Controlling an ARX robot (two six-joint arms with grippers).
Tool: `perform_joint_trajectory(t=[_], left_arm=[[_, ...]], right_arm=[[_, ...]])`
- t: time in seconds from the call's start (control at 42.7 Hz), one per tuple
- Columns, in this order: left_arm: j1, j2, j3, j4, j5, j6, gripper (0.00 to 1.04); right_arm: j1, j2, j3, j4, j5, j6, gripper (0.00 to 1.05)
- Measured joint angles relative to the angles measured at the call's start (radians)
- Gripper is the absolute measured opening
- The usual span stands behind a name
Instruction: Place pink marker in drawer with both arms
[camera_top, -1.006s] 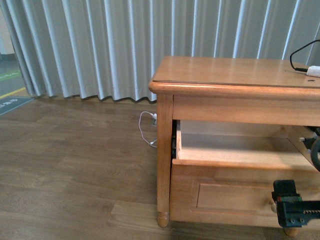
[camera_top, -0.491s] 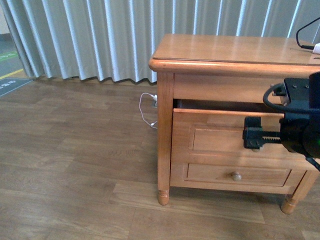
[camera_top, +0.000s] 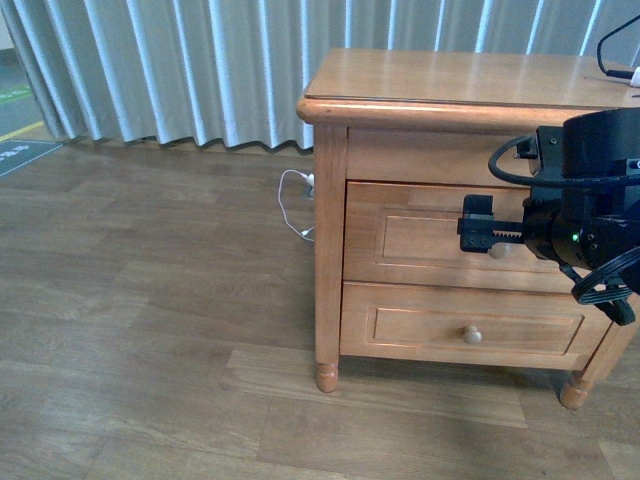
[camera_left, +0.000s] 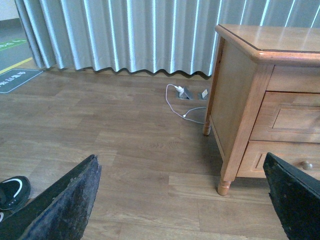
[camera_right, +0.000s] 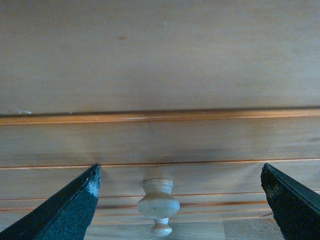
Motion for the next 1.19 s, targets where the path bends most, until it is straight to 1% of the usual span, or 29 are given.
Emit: perform_joint_trajectory(t=[0.211, 0.374, 0.538, 0.632, 0.702, 0.796, 0.913, 0.959, 1.03, 1.123, 1.193], left_arm=[[0.000, 0.000, 0.000, 0.000, 0.000, 0.000, 0.98], [0.000, 0.000, 0.000, 0.000, 0.000, 0.000, 0.98], [0.000, 0.000, 0.000, 0.000, 0.000, 0.000, 0.98], [0.000, 0.000, 0.000, 0.000, 0.000, 0.000, 0.98], [0.000, 0.000, 0.000, 0.000, 0.000, 0.000, 0.98], [0.000, 0.000, 0.000, 0.000, 0.000, 0.000, 0.98], [0.000, 0.000, 0.000, 0.000, 0.000, 0.000, 0.98], [0.000, 0.000, 0.000, 0.000, 0.000, 0.000, 0.98], [0.000, 0.000, 0.000, 0.000, 0.000, 0.000, 0.98], [0.000, 0.000, 0.000, 0.000, 0.000, 0.000, 0.98], [0.000, 0.000, 0.000, 0.000, 0.000, 0.000, 0.98]], right_arm=[[-0.003, -0.014, -0.024, 0.013, -0.011, -0.006, 0.96], [-0.010, -0.130, -0.153, 0.037, -0.049, 0.018, 0.96], [-0.013, -0.356, -0.355, 0.039, -0.103, 0.052, 0.96], [-0.013, -0.584, -0.522, -0.022, -0.151, 0.081, 0.96], [-0.020, -0.748, -0.611, -0.091, -0.181, 0.092, 0.96], [-0.053, -1.030, -0.703, -0.241, -0.220, 0.101, 0.96], [-0.107, -1.332, -0.738, -0.448, -0.286, 0.121, 0.96], [-0.116, -1.439, -0.743, -0.528, -0.276, 0.117, 0.96], [-0.119, -1.498, -0.745, -0.547, -0.277, 0.112, 0.96], [-0.119, -1.503, -0.746, -0.546, -0.277, 0.109, 0.96], [-0.112, -1.504, -0.806, -0.408, -0.210, 0.051, 0.87]])
